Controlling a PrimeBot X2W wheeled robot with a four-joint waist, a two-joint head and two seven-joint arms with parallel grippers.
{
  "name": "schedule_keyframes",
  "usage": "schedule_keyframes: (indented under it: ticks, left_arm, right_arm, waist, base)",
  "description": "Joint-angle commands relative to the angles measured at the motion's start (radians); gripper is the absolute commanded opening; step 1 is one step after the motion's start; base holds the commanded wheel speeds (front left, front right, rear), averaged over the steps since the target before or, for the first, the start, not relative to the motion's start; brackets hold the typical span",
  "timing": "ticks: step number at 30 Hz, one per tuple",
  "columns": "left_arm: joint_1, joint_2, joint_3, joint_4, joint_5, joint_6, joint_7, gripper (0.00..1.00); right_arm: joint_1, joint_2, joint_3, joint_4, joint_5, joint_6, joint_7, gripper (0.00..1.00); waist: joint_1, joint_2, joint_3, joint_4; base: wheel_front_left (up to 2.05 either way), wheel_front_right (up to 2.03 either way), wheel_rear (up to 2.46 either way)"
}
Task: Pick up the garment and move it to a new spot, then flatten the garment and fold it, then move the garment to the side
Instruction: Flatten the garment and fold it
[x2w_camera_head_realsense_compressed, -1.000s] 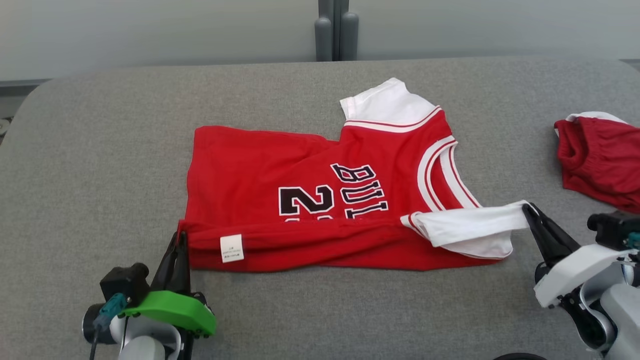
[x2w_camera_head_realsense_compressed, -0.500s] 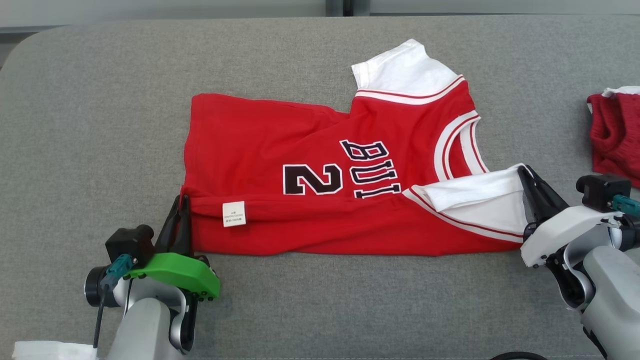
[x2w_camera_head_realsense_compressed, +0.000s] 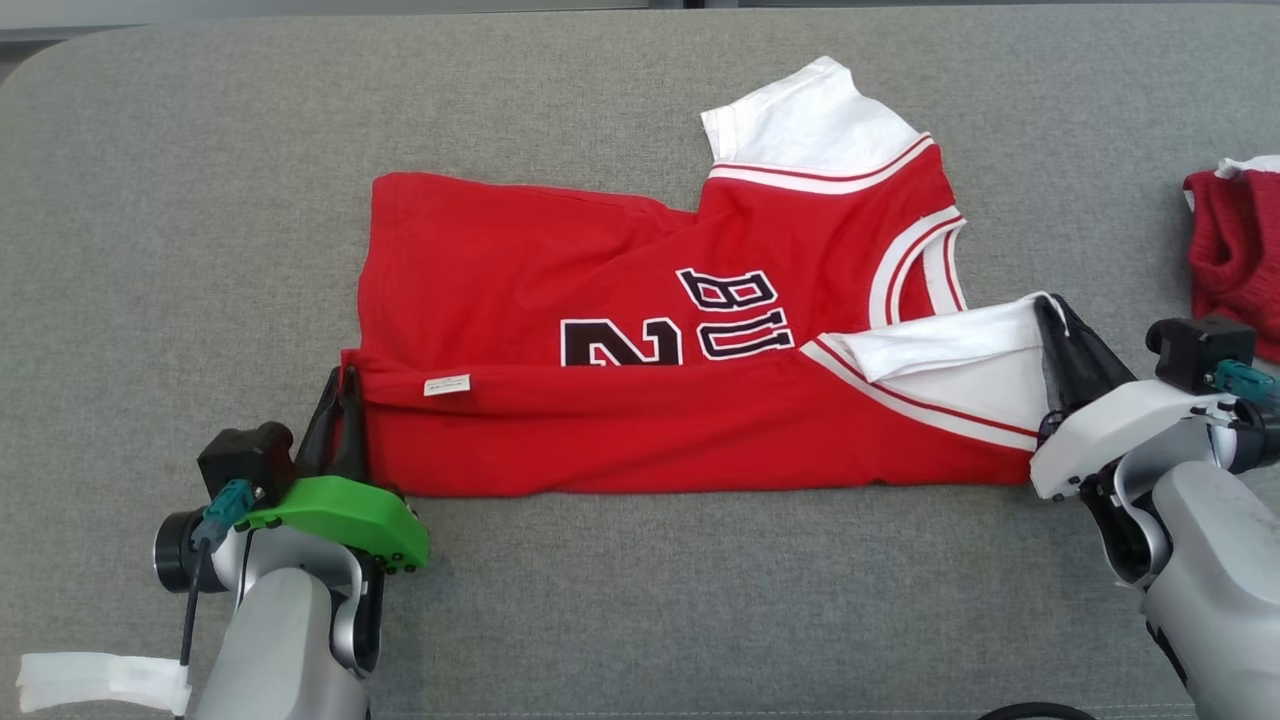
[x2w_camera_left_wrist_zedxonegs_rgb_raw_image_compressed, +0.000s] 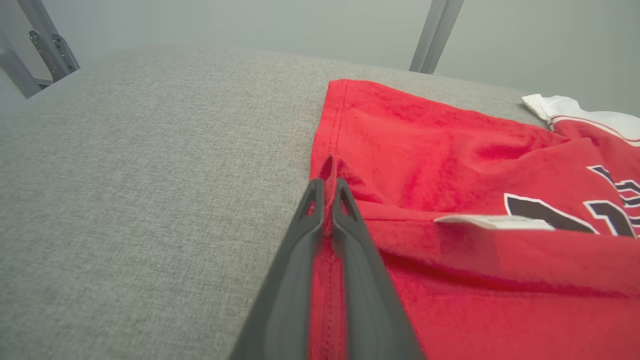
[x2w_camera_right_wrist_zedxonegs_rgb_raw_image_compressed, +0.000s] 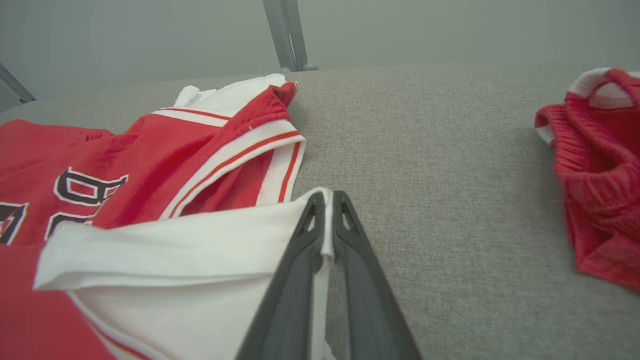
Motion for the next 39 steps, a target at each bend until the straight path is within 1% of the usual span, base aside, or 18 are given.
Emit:
schedule_keyframes:
  ticks: [1,4,9,12,14,19,20,28,34,39]
  left_arm:
    - [-0.018,0.006,0.004,0.006,-0.008,0.005,0.0,1.0]
    - [-0.013,0.006,0.001,-0.003,-0.017,0.009,0.0,1.0]
    - [0.036,0.006,0.006,-0.05,-0.008,0.017,0.0,1.0]
    - [0.068,0.006,0.001,-0.08,-0.008,0.022,0.0,1.0]
    - [0.093,0.006,-0.003,-0.092,-0.019,0.026,0.0,1.0]
    - [0.129,0.006,-0.011,-0.107,-0.033,0.033,0.0,1.0]
    - [0.142,0.006,-0.014,-0.11,-0.042,0.035,0.0,1.0]
    - [0.159,0.006,-0.043,-0.111,-0.063,0.035,0.0,1.0]
    - [0.171,0.006,-0.054,-0.109,-0.08,0.039,0.0,1.0]
    - [0.174,0.006,-0.057,-0.107,-0.089,0.041,0.0,1.0]
  right_arm:
    - [-0.006,0.008,-0.008,0.006,-0.01,-0.002,-0.003,1.0]
    - [-0.006,0.018,-0.054,-0.01,-0.038,-0.002,-0.003,1.0]
    - [0.053,0.041,-0.168,-0.078,-0.119,-0.002,-0.003,1.0]
    - [0.109,0.061,-0.19,-0.135,-0.156,-0.002,-0.003,1.0]
    - [0.148,0.066,-0.165,-0.168,-0.181,-0.002,-0.003,1.0]
    - [0.199,0.077,-0.129,-0.204,-0.202,-0.002,-0.003,1.0]
    - [0.216,0.081,-0.105,-0.215,-0.212,-0.002,-0.003,1.0]
    - [0.197,0.078,0.016,-0.219,-0.268,-0.002,-0.003,1.0]
    - [0.184,0.074,0.047,-0.201,-0.286,-0.002,-0.003,1.0]
    - [0.176,0.08,0.047,-0.203,-0.303,-0.002,-0.003,1.0]
  waist:
    - [0.0,0.0,-0.001,-0.001]
    - [0.0,0.0,-0.005,0.0]
    - [0.0,0.0,-0.019,0.003]
    - [0.0,0.0,-0.029,0.004]
    - [0.0,0.0,-0.036,0.003]
    - [0.0,0.0,-0.048,0.001]
    - [0.0,0.0,-0.052,0.002]
    - [0.0,0.0,-0.055,0.027]
    - [0.0,0.0,-0.055,0.046]
    - [0.0,0.0,-0.051,0.051]
  base:
    - [0.0,0.0,0.0]
    - [0.0,0.0,0.0]
    - [0.0,0.0,0.0]
    - [0.0,0.0,0.0]
    - [0.0,0.0,0.0]
    - [0.0,0.0,0.0]
    - [0.0,0.0,0.0]
    - [0.0,0.0,0.0]
    - [0.0,0.0,0.0]
    - [0.0,0.0,0.0]
